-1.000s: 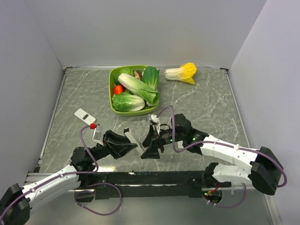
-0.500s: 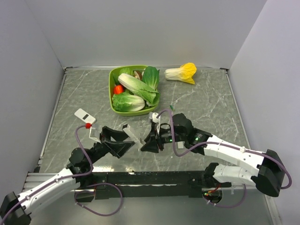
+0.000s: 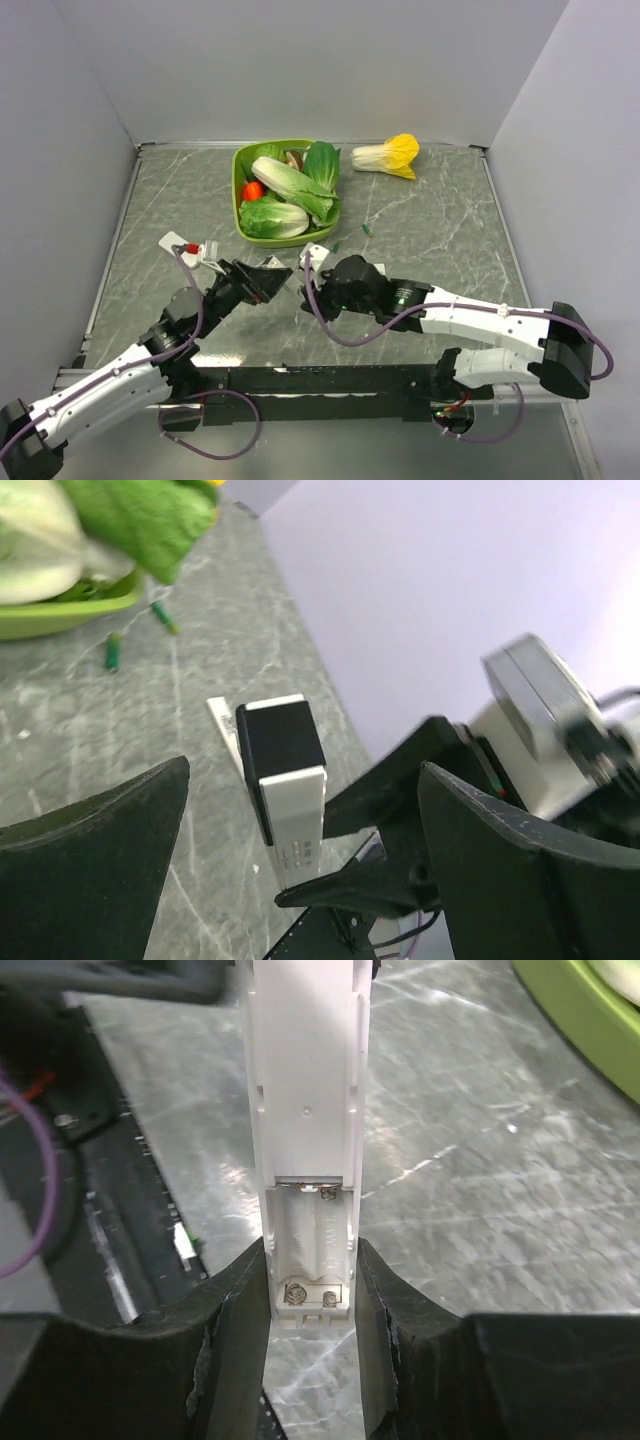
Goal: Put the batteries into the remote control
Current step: Adjust the remote control.
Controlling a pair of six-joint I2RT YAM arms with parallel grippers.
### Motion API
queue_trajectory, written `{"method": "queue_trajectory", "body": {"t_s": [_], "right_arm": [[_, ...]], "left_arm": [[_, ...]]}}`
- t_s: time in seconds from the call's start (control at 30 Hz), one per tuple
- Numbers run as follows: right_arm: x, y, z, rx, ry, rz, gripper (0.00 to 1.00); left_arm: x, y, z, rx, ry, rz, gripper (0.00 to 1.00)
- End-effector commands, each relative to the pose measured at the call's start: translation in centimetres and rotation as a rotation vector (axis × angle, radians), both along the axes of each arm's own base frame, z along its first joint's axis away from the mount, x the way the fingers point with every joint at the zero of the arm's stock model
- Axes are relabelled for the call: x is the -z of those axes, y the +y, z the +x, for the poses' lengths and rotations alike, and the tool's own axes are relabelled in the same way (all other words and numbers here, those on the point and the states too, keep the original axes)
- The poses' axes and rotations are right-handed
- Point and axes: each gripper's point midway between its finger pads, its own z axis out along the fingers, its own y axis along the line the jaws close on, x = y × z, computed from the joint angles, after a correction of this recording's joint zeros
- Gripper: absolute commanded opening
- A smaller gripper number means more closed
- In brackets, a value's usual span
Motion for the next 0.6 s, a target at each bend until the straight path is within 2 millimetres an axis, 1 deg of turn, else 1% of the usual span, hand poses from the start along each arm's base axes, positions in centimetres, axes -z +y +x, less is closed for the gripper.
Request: {"method": "queue_trajectory", "body": {"t_s": [0.0,0.07,0.2,0.33,0.43,0.57], "right_arm": [[-2.0,0.1,2.3,0.129,-0.094,-0.004,0.0],[-1.6,0.1,2.4,0.148,-0.1,-0.024,0.0],[-1.4,0.6,2.3,0.15,-0.099,-0.031,0.0],[-1.5,1.2,2.1,0.138,-0.098,-0.025,0.0],[-1.4,1.5,1.9,0.134,-0.097,-0.029,0.0],[-1.4,2.0,1.6,0.121,-0.088,-0.024,0.0]], "left_arm": [[0.3,0.1,1.5,-0.068,0.097,-0.018,0.99],[0.7,-0.1,1.5,-0.063,0.122,-0.042,0.98],[1.7,-0.5,1.4,-0.052,0.147,-0.05,0.94],[1.7,-0.6,1.4,-0.049,0.129,-0.061,0.86],[2.2,-0.5,1.7,-0.064,0.135,-0.053,0.83],[2.4,-0.9,1.9,-0.062,0.131,-0.06,0.76]]}}
